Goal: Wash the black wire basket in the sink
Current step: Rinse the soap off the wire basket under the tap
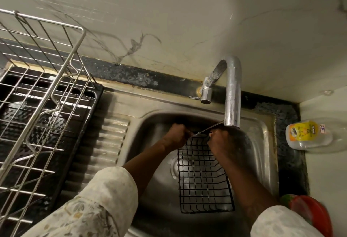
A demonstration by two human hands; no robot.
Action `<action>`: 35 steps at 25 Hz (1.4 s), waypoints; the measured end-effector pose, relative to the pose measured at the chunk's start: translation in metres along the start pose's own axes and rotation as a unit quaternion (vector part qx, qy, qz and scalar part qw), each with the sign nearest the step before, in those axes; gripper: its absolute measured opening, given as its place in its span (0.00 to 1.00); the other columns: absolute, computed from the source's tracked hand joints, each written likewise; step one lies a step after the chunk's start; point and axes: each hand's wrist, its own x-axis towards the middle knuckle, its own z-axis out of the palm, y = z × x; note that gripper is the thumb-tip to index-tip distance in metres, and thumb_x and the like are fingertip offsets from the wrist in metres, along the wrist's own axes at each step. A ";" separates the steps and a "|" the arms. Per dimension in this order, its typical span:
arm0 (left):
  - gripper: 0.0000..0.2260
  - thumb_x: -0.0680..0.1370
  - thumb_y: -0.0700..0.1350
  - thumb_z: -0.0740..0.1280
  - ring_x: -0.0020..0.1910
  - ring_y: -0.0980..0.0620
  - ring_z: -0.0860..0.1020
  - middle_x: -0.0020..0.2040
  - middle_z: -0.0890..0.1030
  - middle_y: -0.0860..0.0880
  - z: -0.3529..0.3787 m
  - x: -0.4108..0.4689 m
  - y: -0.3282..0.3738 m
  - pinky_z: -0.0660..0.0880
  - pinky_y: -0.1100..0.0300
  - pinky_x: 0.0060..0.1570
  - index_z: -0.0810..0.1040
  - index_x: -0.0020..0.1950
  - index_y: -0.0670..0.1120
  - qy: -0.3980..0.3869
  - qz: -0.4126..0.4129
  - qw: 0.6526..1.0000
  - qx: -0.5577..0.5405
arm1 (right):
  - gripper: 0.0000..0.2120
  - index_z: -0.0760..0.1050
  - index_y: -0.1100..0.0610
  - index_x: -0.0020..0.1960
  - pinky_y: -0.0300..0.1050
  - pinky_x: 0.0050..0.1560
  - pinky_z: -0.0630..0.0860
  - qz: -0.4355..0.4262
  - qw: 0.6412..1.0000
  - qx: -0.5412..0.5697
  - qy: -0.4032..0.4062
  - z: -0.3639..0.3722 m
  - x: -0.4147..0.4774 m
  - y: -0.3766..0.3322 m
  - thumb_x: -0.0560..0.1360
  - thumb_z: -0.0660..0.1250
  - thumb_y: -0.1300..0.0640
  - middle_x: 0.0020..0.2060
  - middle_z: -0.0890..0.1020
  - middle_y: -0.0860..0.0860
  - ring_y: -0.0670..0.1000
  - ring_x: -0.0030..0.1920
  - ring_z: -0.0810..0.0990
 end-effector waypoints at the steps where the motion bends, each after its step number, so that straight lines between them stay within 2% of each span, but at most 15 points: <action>1: 0.09 0.80 0.44 0.66 0.52 0.45 0.82 0.51 0.84 0.43 0.003 0.002 0.000 0.76 0.61 0.51 0.85 0.55 0.46 0.002 -0.004 1.000 0.002 | 0.10 0.82 0.53 0.57 0.49 0.46 0.82 0.007 1.000 -0.005 0.005 -0.001 0.000 0.001 0.78 0.69 0.53 0.48 0.84 0.54 0.56 0.49 0.84; 5: 0.11 0.81 0.49 0.66 0.55 0.42 0.78 0.54 0.80 0.40 0.002 -0.002 0.005 0.74 0.54 0.53 0.82 0.56 0.43 0.021 0.001 0.998 0.053 | 0.09 0.82 0.52 0.57 0.45 0.39 0.79 0.004 1.000 0.005 0.008 -0.001 -0.001 0.000 0.78 0.69 0.53 0.47 0.84 0.52 0.53 0.47 0.83; 8: 0.16 0.82 0.54 0.64 0.55 0.41 0.78 0.56 0.79 0.40 0.001 -0.002 0.000 0.74 0.52 0.54 0.78 0.58 0.41 0.042 0.021 0.988 0.148 | 0.09 0.82 0.49 0.57 0.46 0.43 0.81 -0.041 0.999 0.016 -0.009 0.003 0.003 -0.008 0.79 0.67 0.54 0.49 0.84 0.51 0.53 0.48 0.83; 10: 0.15 0.83 0.52 0.62 0.53 0.40 0.79 0.56 0.79 0.39 0.000 -0.005 0.004 0.74 0.51 0.51 0.78 0.57 0.42 0.034 0.044 0.981 0.185 | 0.09 0.81 0.49 0.56 0.45 0.44 0.80 -0.059 0.996 0.065 -0.007 0.003 0.003 -0.017 0.79 0.66 0.56 0.49 0.84 0.51 0.53 0.48 0.83; 13: 0.09 0.82 0.44 0.62 0.41 0.39 0.81 0.44 0.82 0.40 0.000 -0.022 0.006 0.71 0.54 0.37 0.80 0.49 0.40 0.048 0.085 0.980 0.175 | 0.08 0.82 0.49 0.58 0.33 0.46 0.75 -0.053 0.971 0.230 -0.030 0.002 0.002 -0.029 0.80 0.66 0.54 0.50 0.82 0.48 0.45 0.46 0.79; 16: 0.08 0.78 0.40 0.63 0.29 0.44 0.72 0.33 0.75 0.42 0.007 -0.038 -0.019 0.62 0.53 0.33 0.76 0.39 0.41 0.129 0.132 0.968 0.169 | 0.12 0.82 0.52 0.61 0.40 0.53 0.77 -0.060 0.949 0.306 -0.041 0.001 0.002 -0.039 0.78 0.71 0.54 0.54 0.83 0.50 0.49 0.53 0.81; 19: 0.10 0.82 0.42 0.59 0.34 0.48 0.66 0.37 0.72 0.44 0.008 -0.046 -0.047 0.65 0.53 0.34 0.78 0.48 0.40 0.151 0.048 0.978 0.138 | 0.11 0.81 0.51 0.59 0.28 0.37 0.75 -0.061 0.918 0.392 0.014 0.003 -0.018 -0.045 0.78 0.72 0.57 0.50 0.83 0.47 0.44 0.48 0.83; 22: 0.21 0.86 0.50 0.46 0.31 0.54 0.68 0.34 0.70 0.51 0.009 -0.054 -0.049 0.65 0.56 0.33 0.77 0.49 0.45 0.166 -0.021 0.986 0.013 | 0.07 0.81 0.50 0.55 0.32 0.35 0.78 -0.016 0.849 0.519 0.099 0.002 -0.043 -0.043 0.77 0.72 0.57 0.47 0.84 0.45 0.41 0.44 0.83; 23: 0.21 0.86 0.50 0.44 0.31 0.53 0.73 0.35 0.74 0.50 0.013 -0.056 -0.052 0.68 0.56 0.33 0.76 0.54 0.46 0.169 -0.060 0.984 -0.005 | 0.04 0.82 0.50 0.52 0.34 0.36 0.79 -0.010 0.832 0.539 0.129 0.001 -0.049 -0.044 0.77 0.73 0.56 0.44 0.85 0.46 0.41 0.42 0.83; 25: 0.21 0.86 0.48 0.45 0.41 0.45 0.80 0.44 0.80 0.43 0.016 -0.059 -0.057 0.76 0.51 0.43 0.72 0.68 0.43 0.196 -0.149 0.969 0.001 | 0.02 0.82 0.51 0.46 0.36 0.35 0.79 0.001 0.819 0.557 0.139 0.007 -0.052 -0.051 0.77 0.73 0.54 0.38 0.84 0.48 0.43 0.38 0.82; 27: 0.29 0.85 0.49 0.41 0.45 0.41 0.82 0.44 0.82 0.39 0.018 -0.063 -0.057 0.75 0.50 0.50 0.79 0.59 0.38 0.208 -0.205 0.956 -0.021 | 0.05 0.82 0.54 0.45 0.39 0.34 0.80 0.005 0.816 0.576 0.048 0.025 -0.053 -0.056 0.78 0.71 0.54 0.37 0.84 0.51 0.46 0.36 0.82; 28: 0.30 0.85 0.48 0.40 0.45 0.40 0.82 0.43 0.83 0.38 0.018 -0.061 -0.057 0.72 0.52 0.48 0.81 0.55 0.38 0.219 -0.205 0.954 0.016 | 0.08 0.82 0.56 0.47 0.43 0.36 0.80 0.012 0.814 0.579 -0.049 0.037 -0.050 -0.059 0.80 0.69 0.53 0.40 0.85 0.54 0.49 0.38 0.83; 30: 0.26 0.86 0.45 0.40 0.47 0.42 0.82 0.47 0.84 0.40 0.017 -0.059 -0.052 0.67 0.54 0.42 0.78 0.63 0.40 0.204 -0.215 0.950 0.098 | 0.14 0.82 0.62 0.53 0.51 0.44 0.81 0.064 0.797 0.546 -0.252 0.055 -0.038 -0.057 0.83 0.63 0.52 0.47 0.86 0.57 0.54 0.46 0.85; 32: 0.20 0.86 0.45 0.48 0.47 0.42 0.82 0.48 0.84 0.41 0.019 -0.058 -0.056 0.69 0.55 0.41 0.77 0.66 0.42 0.198 -0.206 0.953 0.102 | 0.15 0.79 0.64 0.57 0.54 0.48 0.81 0.144 0.715 0.610 -0.309 0.062 -0.020 -0.048 0.84 0.59 0.56 0.47 0.86 0.58 0.57 0.50 0.84; 35: 0.24 0.86 0.49 0.50 0.37 0.41 0.82 0.37 0.83 0.40 0.020 -0.059 -0.060 0.71 0.56 0.34 0.83 0.48 0.40 0.261 -0.195 0.944 0.056 | 0.13 0.75 0.63 0.52 0.56 0.52 0.78 0.237 0.513 0.798 -0.210 0.058 0.006 -0.049 0.84 0.52 0.61 0.47 0.83 0.61 0.59 0.48 0.82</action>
